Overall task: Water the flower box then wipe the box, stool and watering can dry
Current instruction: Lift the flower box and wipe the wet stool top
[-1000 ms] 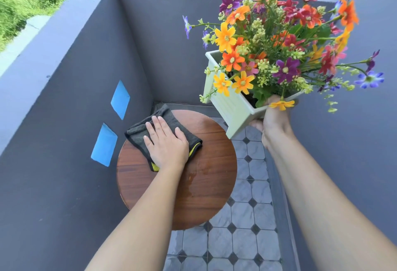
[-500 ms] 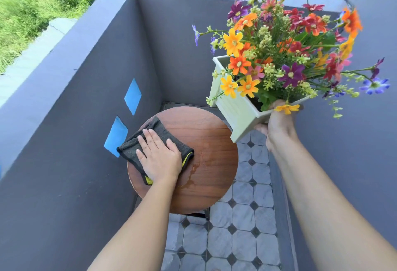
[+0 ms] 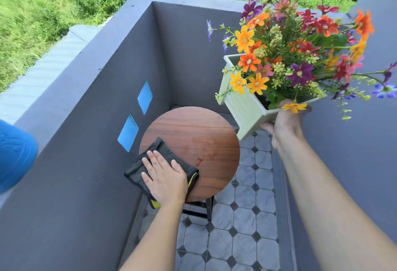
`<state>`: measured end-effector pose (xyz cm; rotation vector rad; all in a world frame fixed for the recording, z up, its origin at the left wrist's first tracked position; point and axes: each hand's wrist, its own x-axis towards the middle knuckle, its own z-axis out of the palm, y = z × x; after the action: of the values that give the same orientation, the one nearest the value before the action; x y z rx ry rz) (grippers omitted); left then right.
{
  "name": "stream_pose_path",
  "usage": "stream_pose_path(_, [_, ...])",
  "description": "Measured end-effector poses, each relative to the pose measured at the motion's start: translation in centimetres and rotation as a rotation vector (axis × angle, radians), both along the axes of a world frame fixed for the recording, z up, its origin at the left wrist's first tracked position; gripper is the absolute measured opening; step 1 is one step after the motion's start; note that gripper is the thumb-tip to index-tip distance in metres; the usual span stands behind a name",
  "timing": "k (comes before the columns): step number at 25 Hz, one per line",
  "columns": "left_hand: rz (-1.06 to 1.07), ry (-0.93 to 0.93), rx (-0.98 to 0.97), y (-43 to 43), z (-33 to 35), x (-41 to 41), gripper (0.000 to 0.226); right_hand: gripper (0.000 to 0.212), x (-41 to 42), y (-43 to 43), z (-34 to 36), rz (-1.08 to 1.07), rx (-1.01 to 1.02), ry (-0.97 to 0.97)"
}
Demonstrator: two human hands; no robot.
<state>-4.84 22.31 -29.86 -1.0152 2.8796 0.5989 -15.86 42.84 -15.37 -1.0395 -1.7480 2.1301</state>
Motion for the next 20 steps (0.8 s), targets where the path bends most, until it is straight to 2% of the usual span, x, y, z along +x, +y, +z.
stream_pose_path(2, [-0.003, -0.019, 0.029, 0.8, 0.0, 0.6, 0.067, 0.038, 0.0, -0.4, -0.2, 0.006, -0.02, 0.003])
stream_pose_path(4, [-0.032, -0.002, 0.036, 2.0, -0.1, 1.5, 0.064, 0.039, 0.1, -0.7, -0.5, 0.005, -0.035, -0.002])
stream_pose_path(7, [-0.069, 0.012, 0.081, 3.9, 0.0, 2.1, 0.061, 0.067, -0.2, -1.1, -0.6, 0.02, -0.022, -0.037])
stream_pose_path(8, [-0.088, 0.006, 0.105, 4.5, 0.1, 2.3, 0.061, 0.068, -0.3, -1.2, -0.5, 0.022, -0.016, -0.041])
stream_pose_path(9, [-0.102, -0.001, 0.127, 4.9, 0.0, 2.3, 0.061, 0.06, -0.4, -1.4, -0.4, 0.03, -0.008, -0.047])
stream_pose_path(11, [-0.121, -0.033, 0.151, 5.4, -0.1, 2.1, 0.067, 0.019, -0.3, -1.7, -0.1, 0.043, -0.005, -0.059])
stream_pose_path(12, [-0.139, -0.034, 0.132, 5.4, -0.3, 2.1, 0.07, 0.008, -0.3, -1.8, 0.1, 0.04, -0.007, -0.058])
stream_pose_path(13, [-0.173, -0.028, 0.096, 5.5, -0.5, 2.1, 0.076, 0.012, -0.4, -1.9, 0.0, 0.039, -0.009, -0.057])
stream_pose_path(14, [-0.223, -0.032, 0.066, 5.6, -0.6, 2.2, 0.087, 0.008, -0.6, -1.7, -0.2, 0.04, -0.025, -0.047])
stream_pose_path(15, [-0.293, -0.032, 0.025, 5.9, -0.8, 2.5, 0.1, 0.01, -0.9, -1.5, -0.6, 0.031, -0.029, -0.04])
stream_pose_path(17, [-0.419, -0.046, -0.053, 6.4, -1.3, 3.2, 0.12, 0.03, -1.4, -0.9, -1.5, 0.029, -0.04, -0.027])
stream_pose_path(19, [-0.491, -0.108, -0.085, 6.4, -1.7, 3.9, 0.119, 0.041, -1.6, -0.6, -1.8, 0.01, -0.041, -0.042])
stream_pose_path(20, [-0.506, -0.113, -0.087, 6.4, -1.8, 4.3, 0.109, 0.046, -1.6, -0.5, -1.9, 0.011, -0.041, -0.052])
